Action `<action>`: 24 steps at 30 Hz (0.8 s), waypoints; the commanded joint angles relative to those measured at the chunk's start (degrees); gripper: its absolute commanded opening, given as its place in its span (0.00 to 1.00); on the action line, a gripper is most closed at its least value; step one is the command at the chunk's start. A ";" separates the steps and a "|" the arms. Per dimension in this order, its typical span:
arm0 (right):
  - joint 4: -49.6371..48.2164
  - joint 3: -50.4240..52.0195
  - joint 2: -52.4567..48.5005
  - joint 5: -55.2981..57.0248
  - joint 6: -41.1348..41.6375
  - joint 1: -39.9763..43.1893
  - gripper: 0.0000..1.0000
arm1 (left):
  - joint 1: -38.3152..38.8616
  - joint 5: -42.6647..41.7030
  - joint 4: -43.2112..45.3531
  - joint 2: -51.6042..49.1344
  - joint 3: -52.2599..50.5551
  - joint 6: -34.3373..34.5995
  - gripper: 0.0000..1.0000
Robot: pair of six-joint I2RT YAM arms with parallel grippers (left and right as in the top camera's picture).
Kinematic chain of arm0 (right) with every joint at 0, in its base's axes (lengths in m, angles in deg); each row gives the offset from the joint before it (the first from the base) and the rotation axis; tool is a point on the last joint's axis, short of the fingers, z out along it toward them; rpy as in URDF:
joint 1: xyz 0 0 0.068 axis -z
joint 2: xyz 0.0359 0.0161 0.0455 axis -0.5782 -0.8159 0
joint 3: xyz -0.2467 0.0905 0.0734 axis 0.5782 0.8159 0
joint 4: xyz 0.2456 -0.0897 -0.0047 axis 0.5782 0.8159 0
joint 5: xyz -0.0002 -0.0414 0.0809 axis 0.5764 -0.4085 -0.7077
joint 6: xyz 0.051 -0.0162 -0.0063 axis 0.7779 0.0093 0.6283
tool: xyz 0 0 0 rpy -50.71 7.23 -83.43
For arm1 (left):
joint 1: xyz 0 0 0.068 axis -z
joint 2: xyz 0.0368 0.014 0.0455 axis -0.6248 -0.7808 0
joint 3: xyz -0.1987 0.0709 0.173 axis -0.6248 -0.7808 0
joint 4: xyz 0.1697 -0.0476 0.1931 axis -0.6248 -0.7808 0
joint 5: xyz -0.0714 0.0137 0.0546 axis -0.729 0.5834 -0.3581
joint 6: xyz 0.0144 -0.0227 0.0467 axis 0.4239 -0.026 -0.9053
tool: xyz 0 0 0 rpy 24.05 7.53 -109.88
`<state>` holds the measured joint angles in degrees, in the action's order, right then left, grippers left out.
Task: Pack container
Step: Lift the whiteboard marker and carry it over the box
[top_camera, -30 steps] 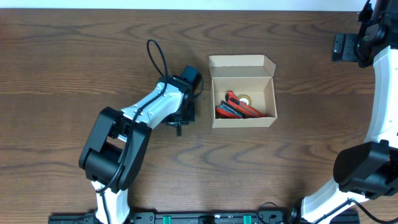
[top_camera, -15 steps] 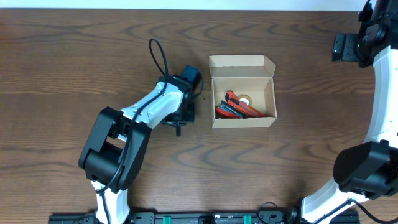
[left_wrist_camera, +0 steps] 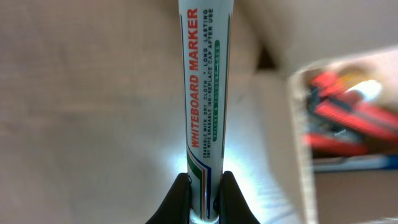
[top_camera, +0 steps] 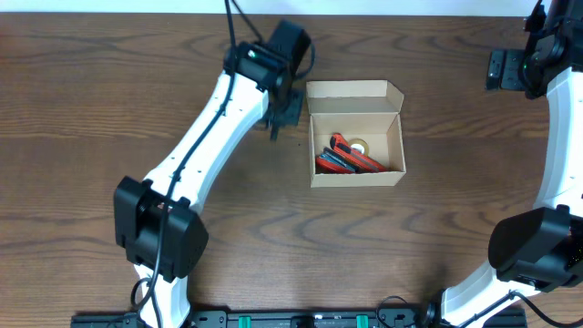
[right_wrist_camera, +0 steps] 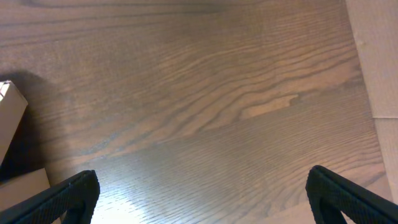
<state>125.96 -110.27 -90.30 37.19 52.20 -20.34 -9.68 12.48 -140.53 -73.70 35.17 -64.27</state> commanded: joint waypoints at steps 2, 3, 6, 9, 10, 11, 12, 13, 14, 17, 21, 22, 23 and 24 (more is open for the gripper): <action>0.04 -0.90 0.92 0.04 0.70 0.26 0.99 | -0.11 -6.56 0.35 0.02 8.35 -5.31 0.06; 0.04 -0.90 0.92 0.04 0.70 0.26 0.99 | -0.15 -8.70 0.52 0.02 9.81 -6.23 0.06; 0.04 -0.90 0.92 0.04 0.70 0.26 0.99 | -0.15 -12.09 0.59 0.02 12.57 -8.39 0.06; 0.04 -0.90 0.92 0.04 0.70 0.26 0.99 | -0.13 -13.00 0.90 0.00 14.75 -9.97 0.06; 0.04 -0.90 0.92 0.04 0.70 0.26 0.99 | -0.13 -13.00 1.38 0.00 15.30 -9.94 0.06; 0.04 -0.90 0.92 0.04 0.70 0.26 0.99 | -0.13 -13.00 2.16 0.00 15.85 -9.94 0.06; 0.04 -0.90 0.92 0.04 0.70 0.26 0.99 | -0.13 -13.00 3.06 0.00 16.20 -9.92 0.06; 0.04 -0.90 0.92 0.04 0.70 0.26 0.99 | -0.13 -13.00 4.00 0.00 16.52 -9.90 0.06; 0.04 -0.90 0.92 0.04 0.70 0.26 0.99 | -0.09 -13.00 4.96 0.00 16.81 -9.79 0.06; 0.04 -0.90 0.92 0.04 0.70 0.26 0.99 | 0.00 -13.00 8.85 0.00 17.18 -9.33 0.06; 0.04 -0.90 0.92 0.04 0.70 0.26 0.99 | 0.02 -12.81 14.58 0.00 17.22 -8.41 0.06; 0.04 -0.90 0.92 0.04 0.70 0.26 0.99 | 0.04 -12.81 15.65 0.00 17.22 -8.31 0.06; 0.04 -0.90 0.92 0.04 0.70 0.26 0.99 | 0.11 -12.76 16.52 -0.02 17.22 -8.17 0.06; 0.04 -0.90 0.92 0.04 0.70 0.26 0.99 | 0.26 -12.76 17.33 -0.09 17.22 -8.17 0.06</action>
<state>125.96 -110.27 -90.30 37.19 52.20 -20.34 -9.68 0.35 -124.51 -73.70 50.84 -72.62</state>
